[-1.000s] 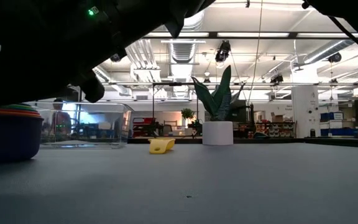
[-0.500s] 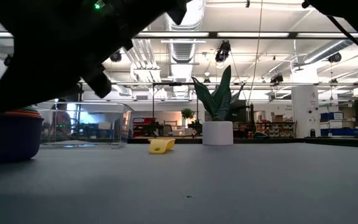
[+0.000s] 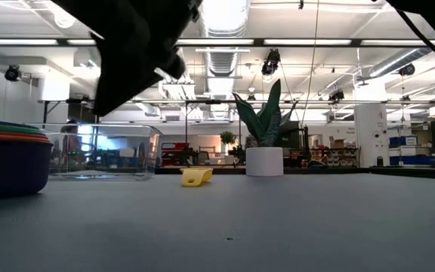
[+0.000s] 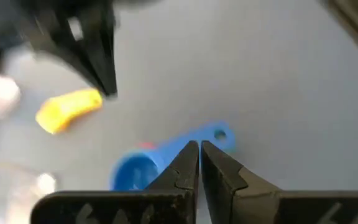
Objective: Nest measuring cups in basket
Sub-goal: Stack the yellow measuring cup on top of the blue measuring cup
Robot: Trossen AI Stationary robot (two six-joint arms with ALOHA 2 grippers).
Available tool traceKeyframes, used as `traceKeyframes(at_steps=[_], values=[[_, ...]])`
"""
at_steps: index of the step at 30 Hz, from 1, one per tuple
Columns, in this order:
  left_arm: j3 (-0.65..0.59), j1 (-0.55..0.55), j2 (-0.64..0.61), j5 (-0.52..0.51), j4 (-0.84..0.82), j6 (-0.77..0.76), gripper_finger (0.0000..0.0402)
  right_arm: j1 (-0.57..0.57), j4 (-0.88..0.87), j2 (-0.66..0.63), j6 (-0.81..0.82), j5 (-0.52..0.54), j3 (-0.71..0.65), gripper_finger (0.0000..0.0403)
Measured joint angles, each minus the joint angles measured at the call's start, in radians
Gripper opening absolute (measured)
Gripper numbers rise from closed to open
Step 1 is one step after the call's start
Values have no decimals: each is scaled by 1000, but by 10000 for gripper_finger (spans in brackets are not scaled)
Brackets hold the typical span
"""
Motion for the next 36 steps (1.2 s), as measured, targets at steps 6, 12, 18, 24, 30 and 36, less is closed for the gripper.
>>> traceKeyframes(at_steps=[6,12,18,24,30,36], values=[[31,-9,-53,-118,8,193,0,-1,-48,-5,2,41,-14,9],[-13,-9,-160,-194,15,251,0,-11,-68,-5,2,52,-24,9],[-65,-7,-251,-260,25,251,0,-23,-87,-5,-6,80,-29,9],[-89,-7,-297,-282,24,251,0,-37,-115,-5,-6,88,-29,9],[-89,-7,-316,-284,21,249,0,-52,-117,-5,-26,94,-29,9],[-89,-7,-314,-283,21,243,0,-73,-119,-5,-94,104,-32,9]])
